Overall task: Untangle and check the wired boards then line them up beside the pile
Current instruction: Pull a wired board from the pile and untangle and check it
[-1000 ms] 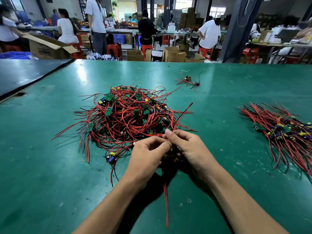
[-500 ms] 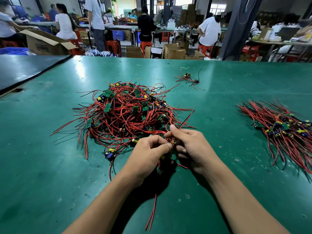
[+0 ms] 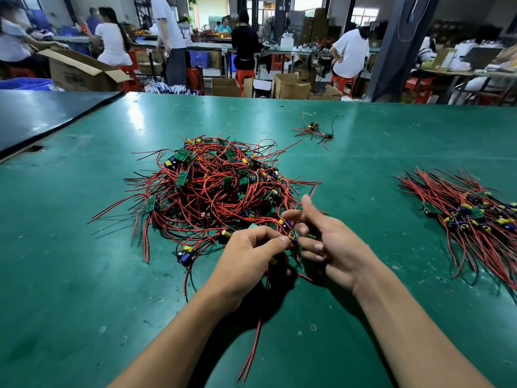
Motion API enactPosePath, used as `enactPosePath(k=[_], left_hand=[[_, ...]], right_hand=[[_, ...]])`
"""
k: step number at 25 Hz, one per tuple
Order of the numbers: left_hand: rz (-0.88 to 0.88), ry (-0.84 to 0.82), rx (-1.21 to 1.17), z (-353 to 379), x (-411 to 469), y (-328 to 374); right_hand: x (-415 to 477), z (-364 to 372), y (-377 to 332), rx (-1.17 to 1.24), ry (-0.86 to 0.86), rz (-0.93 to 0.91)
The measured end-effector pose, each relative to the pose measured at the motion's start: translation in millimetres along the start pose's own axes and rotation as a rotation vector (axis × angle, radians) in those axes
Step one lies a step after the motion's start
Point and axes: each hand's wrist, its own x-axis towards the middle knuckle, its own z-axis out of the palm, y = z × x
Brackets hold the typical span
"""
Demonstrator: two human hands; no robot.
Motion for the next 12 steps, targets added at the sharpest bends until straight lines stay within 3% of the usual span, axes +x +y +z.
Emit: enactPosePath(k=[4, 9, 12], left_hand=[[-0.028, 0.011, -0.037, -2.7, 0.3, 1.9], [-0.022, -0.103, 0.046, -7.3, -1.9, 5.4], [-0.011, -0.158, 0.074, -7.6, -1.0, 5.9]], right_hand=[[1.5, 3.3, 14.3, -0.182, -0.053, -0.068], [9.8, -15.9, 4.5, -0.191, 0.263, -0.282], [10.4, -18.3, 1.7, -0.076, 0.298, -0.286]])
